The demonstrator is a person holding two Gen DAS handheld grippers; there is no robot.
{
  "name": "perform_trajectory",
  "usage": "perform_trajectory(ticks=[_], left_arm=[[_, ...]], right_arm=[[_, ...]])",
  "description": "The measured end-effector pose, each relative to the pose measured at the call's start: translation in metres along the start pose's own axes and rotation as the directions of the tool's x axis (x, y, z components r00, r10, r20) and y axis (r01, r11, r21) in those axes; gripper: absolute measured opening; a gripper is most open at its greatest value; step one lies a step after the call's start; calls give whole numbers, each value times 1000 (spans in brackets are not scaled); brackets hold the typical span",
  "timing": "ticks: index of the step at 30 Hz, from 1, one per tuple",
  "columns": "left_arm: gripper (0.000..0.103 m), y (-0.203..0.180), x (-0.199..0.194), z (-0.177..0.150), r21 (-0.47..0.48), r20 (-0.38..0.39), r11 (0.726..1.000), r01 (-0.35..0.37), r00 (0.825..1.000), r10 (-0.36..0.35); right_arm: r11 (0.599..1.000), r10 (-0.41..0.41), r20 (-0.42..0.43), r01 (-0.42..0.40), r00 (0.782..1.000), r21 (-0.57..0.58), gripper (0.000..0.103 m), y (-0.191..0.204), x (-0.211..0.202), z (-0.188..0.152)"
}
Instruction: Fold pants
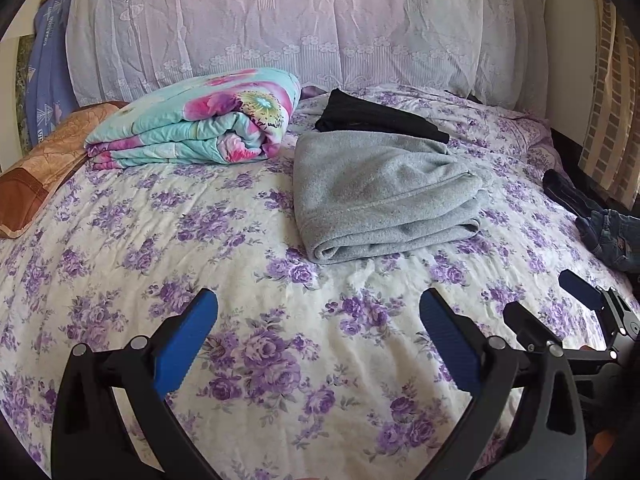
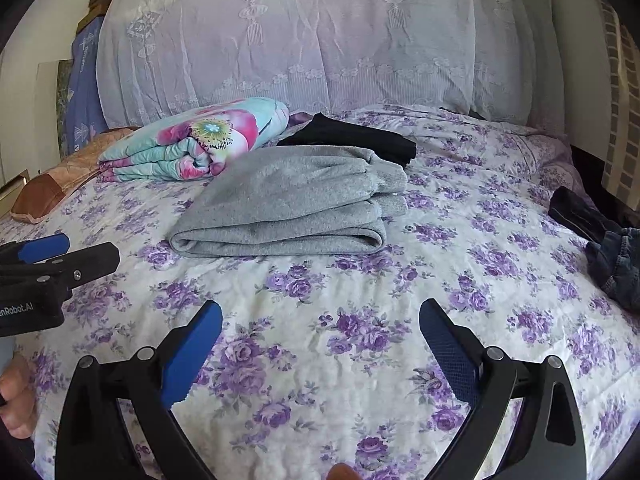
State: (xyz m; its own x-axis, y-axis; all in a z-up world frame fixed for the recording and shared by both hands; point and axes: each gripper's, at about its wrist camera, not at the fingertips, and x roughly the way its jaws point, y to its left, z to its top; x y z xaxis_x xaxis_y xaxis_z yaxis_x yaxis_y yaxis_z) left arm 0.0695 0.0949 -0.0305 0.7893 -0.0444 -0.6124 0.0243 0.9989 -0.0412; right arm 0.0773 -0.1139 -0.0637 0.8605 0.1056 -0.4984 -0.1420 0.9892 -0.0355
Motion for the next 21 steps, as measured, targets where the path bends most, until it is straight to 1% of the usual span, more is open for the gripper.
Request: perform_trajectory(ticks=[10,15,21], left_arm=[[99,-5,1,-2,17,-12,1000,6,1000,-6],[99,-11,0,-3,48,0,999,-10,1000,10],[99,-13,-1,-3,57,1,998,-22,1000,22]], right_arm=[[1000,0,0,0,1000,-1,99,0,0,0],[1000,0,0,0,1000,0,99,0,0,0],[1000,1,-2,-1,1000,-1,99,0,0,0]])
